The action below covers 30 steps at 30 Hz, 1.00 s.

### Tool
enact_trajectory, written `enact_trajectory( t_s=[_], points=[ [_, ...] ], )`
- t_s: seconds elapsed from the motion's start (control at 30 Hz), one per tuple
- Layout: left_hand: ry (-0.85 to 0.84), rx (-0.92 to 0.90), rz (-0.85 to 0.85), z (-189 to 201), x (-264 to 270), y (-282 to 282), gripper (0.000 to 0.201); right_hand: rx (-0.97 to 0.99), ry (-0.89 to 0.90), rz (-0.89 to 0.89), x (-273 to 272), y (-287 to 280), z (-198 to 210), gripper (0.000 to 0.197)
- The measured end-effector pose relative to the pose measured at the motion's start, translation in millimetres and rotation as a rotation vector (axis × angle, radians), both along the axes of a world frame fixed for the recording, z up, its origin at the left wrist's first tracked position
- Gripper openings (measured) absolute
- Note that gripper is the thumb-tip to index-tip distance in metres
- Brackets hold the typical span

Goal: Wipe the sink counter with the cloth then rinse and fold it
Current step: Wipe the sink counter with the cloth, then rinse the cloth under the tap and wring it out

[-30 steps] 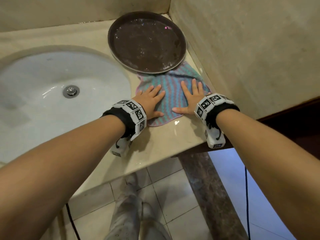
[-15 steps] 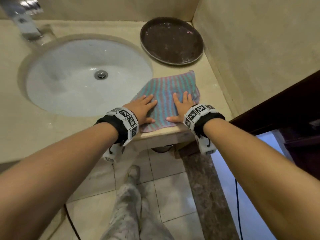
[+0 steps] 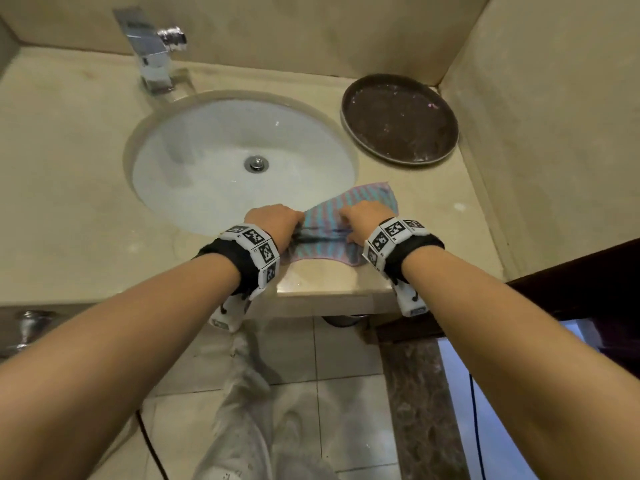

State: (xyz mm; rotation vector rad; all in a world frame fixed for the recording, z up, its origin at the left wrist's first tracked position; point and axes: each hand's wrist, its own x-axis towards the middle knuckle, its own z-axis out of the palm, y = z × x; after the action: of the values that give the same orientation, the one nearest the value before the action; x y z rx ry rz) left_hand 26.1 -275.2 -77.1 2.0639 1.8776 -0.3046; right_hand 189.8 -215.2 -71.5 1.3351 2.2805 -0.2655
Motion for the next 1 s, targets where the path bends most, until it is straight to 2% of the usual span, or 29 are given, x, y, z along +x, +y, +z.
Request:
enact_trajectory(
  t_s=[0.13, 0.23, 0.4, 0.5, 0.7, 0.8, 0.87, 0.93, 1.0],
  points=[
    [0.004, -0.051, 0.05, 5.2, -29.4, 31.7, 0.028, -0.102, -0.013, -0.053, -24.3, 30.1, -3.2, 0.019],
    [-0.042, -0.054, 0.088, 11.2, -60.5, 65.7, 0.028, -0.214, 0.011, -0.116, -47.2, 63.0, 1.5, 0.023],
    [-0.179, -0.002, 0.193, 25.8, -122.9, 133.5, 0.03, -0.204, 0.031, -0.161, -88.6, 130.5, 23.6, 0.027],
    [-0.201, 0.089, 0.199, 36.4, -147.3, 170.6, 0.03, -0.08, 0.104, -0.228, -111.3, 166.7, 41.1, 0.025],
    [-0.393, 0.466, 0.324, 74.8, -157.9, 240.4, 0.031, 0.419, 0.408, -0.367, -131.9, 234.0, 83.5, 0.023],
    [-0.333, 0.663, 0.276, 79.8, -149.3, 261.0, 0.028, 0.597, 0.442, -0.362, -126.8, 249.5, 87.7, 0.024],
    [-0.238, 0.568, 0.187, 61.5, -145.5, 268.4, 0.032, 0.516, 0.34, -0.337, -121.4, 251.3, 71.2, 0.031],
    [-0.139, 0.32, 0.12, 35.6, -143.5, 270.7, 0.041, 0.338, 0.229, -0.308, -116.0, 250.5, 47.7, 0.039],
    [-0.111, 0.136, 0.141, 13.9, -143.2, 269.6, 0.054, 0.22, 0.218, -0.293, -110.5, 251.2, 28.6, 0.042]
  ],
)
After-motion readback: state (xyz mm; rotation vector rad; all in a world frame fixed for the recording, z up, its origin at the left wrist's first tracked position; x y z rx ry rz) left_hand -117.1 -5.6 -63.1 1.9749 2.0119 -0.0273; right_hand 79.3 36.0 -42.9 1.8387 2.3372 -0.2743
